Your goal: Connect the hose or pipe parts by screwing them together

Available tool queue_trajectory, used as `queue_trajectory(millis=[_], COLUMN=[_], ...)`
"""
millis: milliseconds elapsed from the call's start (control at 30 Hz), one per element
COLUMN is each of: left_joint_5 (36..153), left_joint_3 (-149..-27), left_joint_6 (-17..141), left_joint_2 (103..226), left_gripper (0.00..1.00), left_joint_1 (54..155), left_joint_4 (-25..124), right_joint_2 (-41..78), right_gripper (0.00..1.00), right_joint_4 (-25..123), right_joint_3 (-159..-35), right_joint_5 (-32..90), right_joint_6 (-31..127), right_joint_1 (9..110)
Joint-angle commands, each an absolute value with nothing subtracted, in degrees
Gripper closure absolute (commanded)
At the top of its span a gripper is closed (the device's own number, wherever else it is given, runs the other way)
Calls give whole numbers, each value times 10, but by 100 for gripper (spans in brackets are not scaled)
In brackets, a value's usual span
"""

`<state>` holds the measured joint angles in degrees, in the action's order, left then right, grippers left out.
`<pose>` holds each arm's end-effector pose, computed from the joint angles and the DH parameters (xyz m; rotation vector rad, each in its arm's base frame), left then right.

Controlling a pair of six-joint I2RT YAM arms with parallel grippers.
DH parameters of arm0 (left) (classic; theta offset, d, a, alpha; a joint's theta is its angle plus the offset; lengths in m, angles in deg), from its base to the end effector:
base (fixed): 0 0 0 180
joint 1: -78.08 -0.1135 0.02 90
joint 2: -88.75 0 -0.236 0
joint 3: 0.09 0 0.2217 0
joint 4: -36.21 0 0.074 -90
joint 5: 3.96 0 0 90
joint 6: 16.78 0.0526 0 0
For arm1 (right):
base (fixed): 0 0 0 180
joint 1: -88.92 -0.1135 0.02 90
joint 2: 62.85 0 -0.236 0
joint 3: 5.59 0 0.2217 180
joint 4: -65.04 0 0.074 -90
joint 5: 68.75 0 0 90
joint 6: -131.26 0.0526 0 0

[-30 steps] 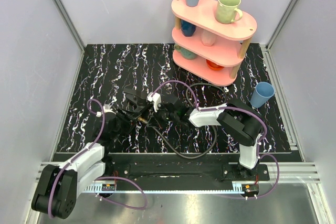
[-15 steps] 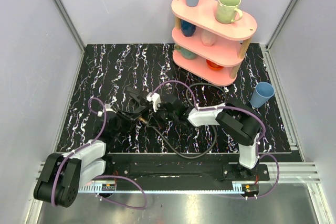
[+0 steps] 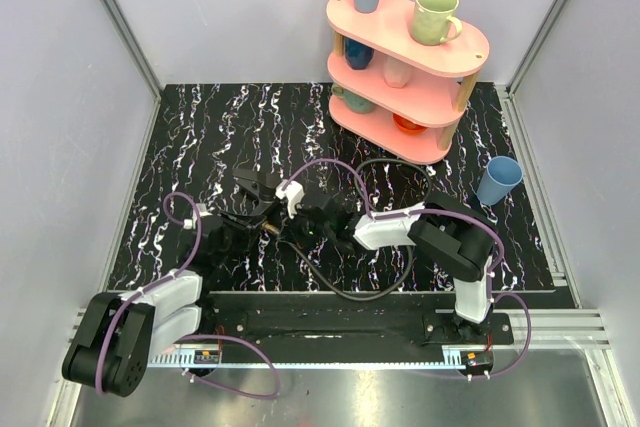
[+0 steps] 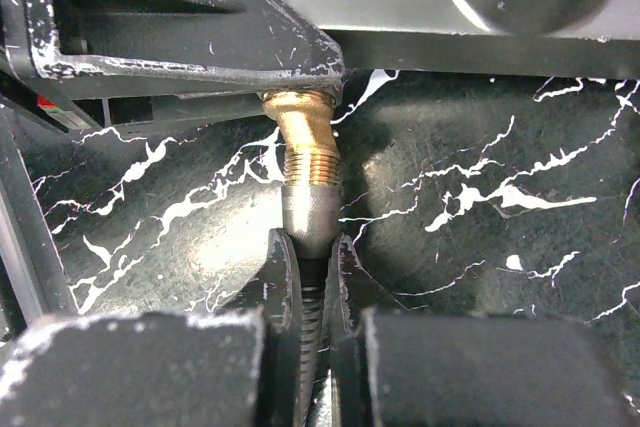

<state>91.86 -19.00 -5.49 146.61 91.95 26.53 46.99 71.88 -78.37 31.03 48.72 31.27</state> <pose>0.1706 -0.0476 0.1122 -1.1589 1.9507 -1.0402 0.1989 0.3307 0.1385 -1.0344 1.9528 0.8418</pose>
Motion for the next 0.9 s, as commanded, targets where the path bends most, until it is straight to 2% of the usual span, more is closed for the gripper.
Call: queue_trajectory(millis=[0, 267, 867], left_joint_5=[932, 962, 1004], left_joint_3=[-190, -183, -199], left_joint_6=[-87, -76, -32], left_joint_2=[1457, 1465, 1430], left_gripper=[100, 100, 100], left_joint_1=[945, 948, 948], left_joint_4=[228, 204, 272], right_joint_2=[454, 460, 453], right_gripper=[100, 100, 100], right_joint_4=[808, 823, 825], right_joint_3=[-788, -783, -769], right_joint_5=[239, 292, 356], right_joint_6=[505, 479, 390], right_joint_1=[313, 314, 314])
